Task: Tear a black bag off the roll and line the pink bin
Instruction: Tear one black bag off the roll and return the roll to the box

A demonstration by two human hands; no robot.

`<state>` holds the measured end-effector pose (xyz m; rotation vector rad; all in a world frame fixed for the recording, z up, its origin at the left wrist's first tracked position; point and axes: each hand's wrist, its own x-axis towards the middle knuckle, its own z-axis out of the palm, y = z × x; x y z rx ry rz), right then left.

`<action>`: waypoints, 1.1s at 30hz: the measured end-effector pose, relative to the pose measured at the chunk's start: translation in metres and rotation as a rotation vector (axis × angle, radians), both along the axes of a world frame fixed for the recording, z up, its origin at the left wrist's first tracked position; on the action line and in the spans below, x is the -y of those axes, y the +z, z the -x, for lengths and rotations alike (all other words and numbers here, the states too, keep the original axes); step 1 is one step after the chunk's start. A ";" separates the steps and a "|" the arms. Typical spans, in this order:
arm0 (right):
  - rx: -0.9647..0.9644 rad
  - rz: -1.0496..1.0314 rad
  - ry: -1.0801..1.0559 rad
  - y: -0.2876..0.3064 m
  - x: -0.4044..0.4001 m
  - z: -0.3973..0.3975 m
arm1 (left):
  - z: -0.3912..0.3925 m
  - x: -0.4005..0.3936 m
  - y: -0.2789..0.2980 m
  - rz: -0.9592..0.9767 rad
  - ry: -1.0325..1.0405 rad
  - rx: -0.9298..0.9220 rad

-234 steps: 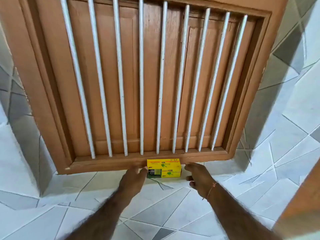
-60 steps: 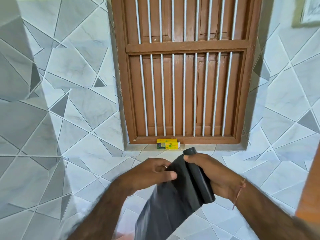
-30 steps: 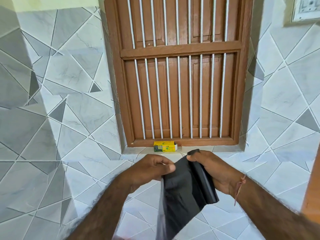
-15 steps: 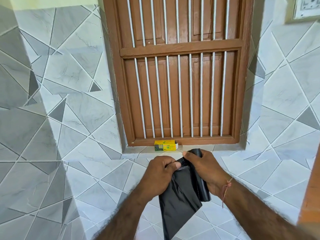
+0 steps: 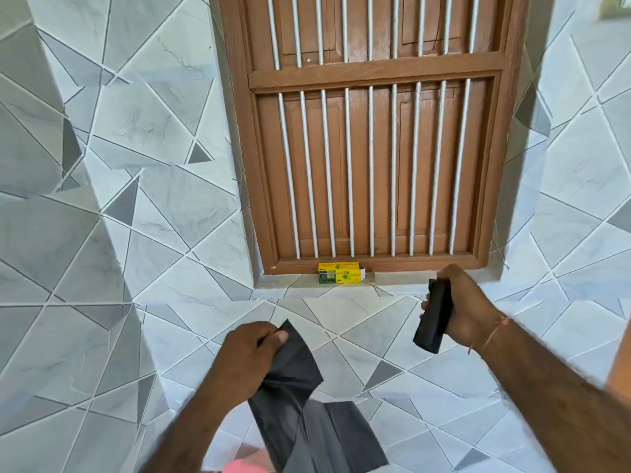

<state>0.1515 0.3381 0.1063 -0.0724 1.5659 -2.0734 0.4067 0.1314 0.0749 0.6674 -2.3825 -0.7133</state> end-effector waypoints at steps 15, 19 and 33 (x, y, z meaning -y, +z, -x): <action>-0.364 -0.108 -0.116 -0.007 0.056 0.082 | 0.116 0.031 -0.004 0.262 -0.092 0.489; -0.261 0.022 -0.160 -0.018 0.083 0.146 | 0.197 0.048 -0.008 0.359 -0.085 0.586; -0.083 0.101 -0.060 -0.058 0.179 0.289 | 0.431 0.129 -0.032 0.610 -0.156 0.750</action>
